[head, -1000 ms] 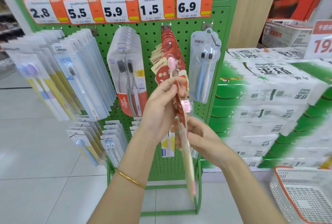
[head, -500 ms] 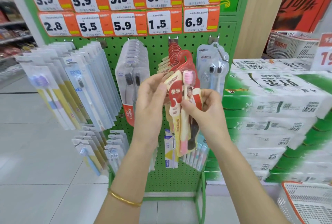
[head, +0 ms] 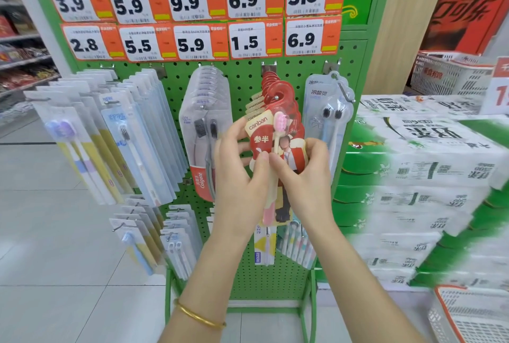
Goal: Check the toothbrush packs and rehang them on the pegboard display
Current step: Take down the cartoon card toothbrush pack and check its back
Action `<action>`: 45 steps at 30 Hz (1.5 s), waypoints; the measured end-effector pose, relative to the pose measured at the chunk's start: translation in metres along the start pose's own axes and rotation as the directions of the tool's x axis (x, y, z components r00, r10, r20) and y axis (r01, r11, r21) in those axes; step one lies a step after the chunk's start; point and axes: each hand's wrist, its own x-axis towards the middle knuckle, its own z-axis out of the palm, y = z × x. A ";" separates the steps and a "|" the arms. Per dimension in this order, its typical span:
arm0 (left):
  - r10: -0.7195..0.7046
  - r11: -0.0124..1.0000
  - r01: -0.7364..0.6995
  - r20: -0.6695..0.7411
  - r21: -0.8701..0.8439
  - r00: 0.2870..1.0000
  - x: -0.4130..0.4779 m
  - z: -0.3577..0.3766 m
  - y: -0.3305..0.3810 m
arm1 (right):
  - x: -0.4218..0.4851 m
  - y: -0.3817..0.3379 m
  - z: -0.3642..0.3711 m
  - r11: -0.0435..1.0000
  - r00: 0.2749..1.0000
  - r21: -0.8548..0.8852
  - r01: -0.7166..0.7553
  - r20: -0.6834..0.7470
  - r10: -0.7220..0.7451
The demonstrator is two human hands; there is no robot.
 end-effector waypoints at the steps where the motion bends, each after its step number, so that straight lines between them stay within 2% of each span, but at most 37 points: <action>1: 0.002 1.000 -0.002 -0.002 0.031 1.000 0.000 0.001 -0.002 | 0.000 0.003 0.001 1.000 1.000 -0.013 0.002 0.002 -0.002; 7: 0.103 0.964 -0.098 -0.010 0.247 0.995 0.002 0.006 -0.005 | 0.002 0.004 0.002 0.998 0.999 -0.059 0.037 0.002 -0.037; 11: 0.174 0.906 -0.154 -0.014 0.393 0.985 0.003 0.010 -0.005 | 0.005 0.008 0.004 0.994 0.998 -0.082 0.065 0.008 -0.065; 15: 0.170 0.855 -0.148 0.000 0.498 0.985 0.003 0.014 -0.005 | 0.007 0.013 0.010 0.989 0.995 -0.107 0.101 0.001 -0.102; 21: 0.163 0.838 -0.160 0.039 0.522 0.986 0.005 0.017 -0.004 | 0.018 0.019 0.015 0.970 0.987 -0.192 0.151 -0.031 -0.160; 29: 0.130 0.848 -0.174 0.122 0.501 0.984 0.007 0.019 -0.004 | 0.035 0.024 0.021 0.966 0.979 -0.187 0.179 -0.065 -0.194; 45: 0.167 0.841 -0.204 0.118 0.500 0.979 0.004 0.020 -0.008 | 0.027 0.030 0.020 0.952 0.986 -0.262 0.161 -0.003 -0.167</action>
